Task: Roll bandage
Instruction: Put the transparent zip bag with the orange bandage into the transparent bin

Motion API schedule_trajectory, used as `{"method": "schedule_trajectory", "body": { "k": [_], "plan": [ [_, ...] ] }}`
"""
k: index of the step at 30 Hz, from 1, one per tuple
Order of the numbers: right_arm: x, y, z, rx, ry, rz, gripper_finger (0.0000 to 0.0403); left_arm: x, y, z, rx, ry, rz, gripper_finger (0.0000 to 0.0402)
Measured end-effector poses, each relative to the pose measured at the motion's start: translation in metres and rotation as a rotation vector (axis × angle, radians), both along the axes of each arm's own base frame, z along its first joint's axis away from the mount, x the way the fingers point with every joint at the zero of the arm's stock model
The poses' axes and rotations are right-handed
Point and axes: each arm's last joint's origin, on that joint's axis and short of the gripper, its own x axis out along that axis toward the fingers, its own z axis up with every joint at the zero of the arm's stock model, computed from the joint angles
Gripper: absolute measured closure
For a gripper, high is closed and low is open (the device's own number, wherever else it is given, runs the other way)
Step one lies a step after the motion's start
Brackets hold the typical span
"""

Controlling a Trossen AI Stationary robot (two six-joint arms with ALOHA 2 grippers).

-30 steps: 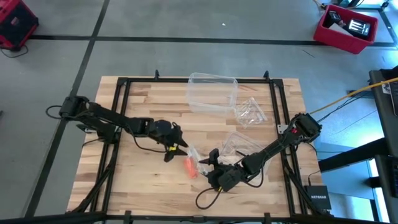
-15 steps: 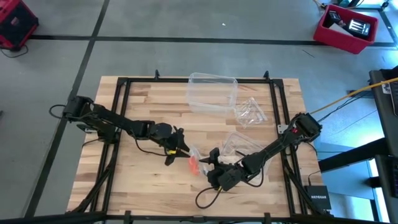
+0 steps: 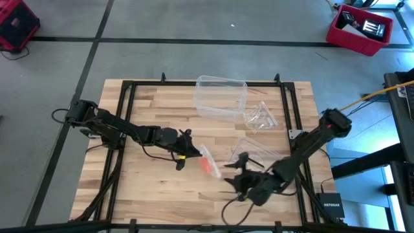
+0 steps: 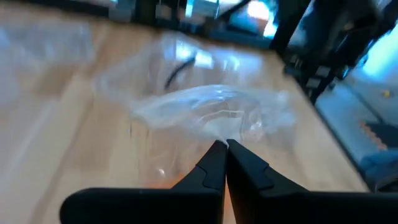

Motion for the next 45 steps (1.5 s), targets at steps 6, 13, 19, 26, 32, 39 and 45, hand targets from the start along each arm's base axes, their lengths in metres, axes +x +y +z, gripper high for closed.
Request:
{"method": "schedule_trajectory", "body": {
  "k": [6,13,19,26,32,39,45],
  "plan": [
    [-0.027,-0.01,-0.015,0.298,-0.045,-0.174,0.0143,0.004,-0.005,0.017,0.021,-0.191,0.007,0.04],
    [-0.026,-0.015,-0.046,0.533,-0.216,-0.193,0.0143,0.004,-0.004,0.018,0.03,-0.203,0.025,0.04],
    [-0.008,-0.028,-0.038,0.624,-0.274,-0.204,0.0143,0.004,-0.005,0.018,0.031,-0.202,0.027,0.0401],
    [0.024,-0.05,-0.012,0.806,-0.263,-0.188,0.0143,0.004,-0.004,0.018,0.032,-0.2,0.028,0.0399],
    [0.038,-0.07,-0.007,0.868,-0.234,-0.208,0.0171,0.004,-0.004,0.018,0.032,-0.199,0.028,0.0399],
    [0.038,-0.072,-0.013,0.875,-0.198,-0.238,0.0278,0.004,-0.004,0.018,0.034,-0.198,0.027,0.0399],
    [0.041,-0.07,-0.021,0.873,-0.16,-0.221,0.0373,0.004,-0.002,0.018,0.036,-0.198,0.034,0.0399]
  ]
}}
